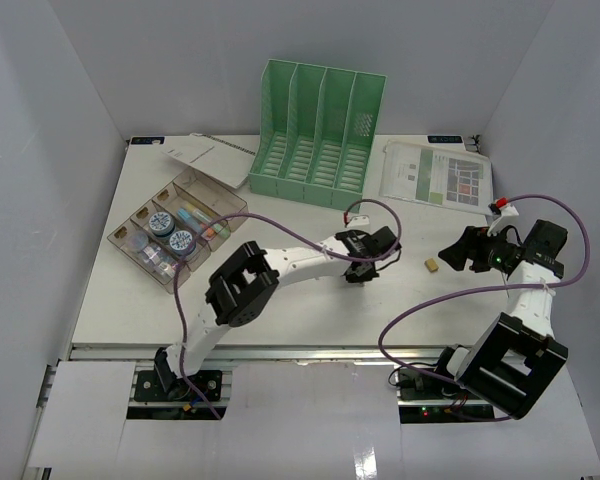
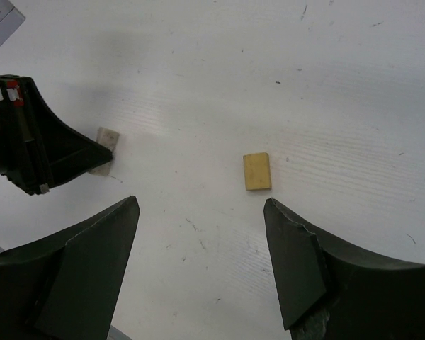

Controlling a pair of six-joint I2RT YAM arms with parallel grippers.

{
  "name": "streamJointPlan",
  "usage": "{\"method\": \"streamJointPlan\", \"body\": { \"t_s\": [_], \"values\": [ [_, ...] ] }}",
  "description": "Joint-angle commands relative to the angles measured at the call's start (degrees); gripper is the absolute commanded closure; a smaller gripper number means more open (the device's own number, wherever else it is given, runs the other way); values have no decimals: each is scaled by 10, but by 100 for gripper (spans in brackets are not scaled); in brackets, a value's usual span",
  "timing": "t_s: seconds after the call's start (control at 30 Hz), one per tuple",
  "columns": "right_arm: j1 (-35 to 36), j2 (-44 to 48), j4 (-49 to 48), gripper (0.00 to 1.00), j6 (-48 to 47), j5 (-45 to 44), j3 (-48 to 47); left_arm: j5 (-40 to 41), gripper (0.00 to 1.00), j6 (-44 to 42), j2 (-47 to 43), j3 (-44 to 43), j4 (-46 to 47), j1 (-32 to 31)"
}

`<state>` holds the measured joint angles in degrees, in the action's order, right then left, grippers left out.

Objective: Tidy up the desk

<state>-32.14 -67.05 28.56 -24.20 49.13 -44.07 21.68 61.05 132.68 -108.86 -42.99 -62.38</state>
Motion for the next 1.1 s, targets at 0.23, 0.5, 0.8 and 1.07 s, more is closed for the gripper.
{"method": "streamJointPlan", "body": {
  "t_s": [0.23,0.5,0.8,1.07],
  "values": [
    [0,8,7,23,-31,39,5,-29,100,-92,-326,324,52,248],
    [2,3,6,24,-38,38,7,-50,100,-179,-357,294,59,437],
    [10,-1,9,23,-50,30,8,-87,85,-226,-230,163,51,514],
    [48,4,21,13,-93,-31,7,-136,32,-257,-192,102,43,538]
  ]
}}
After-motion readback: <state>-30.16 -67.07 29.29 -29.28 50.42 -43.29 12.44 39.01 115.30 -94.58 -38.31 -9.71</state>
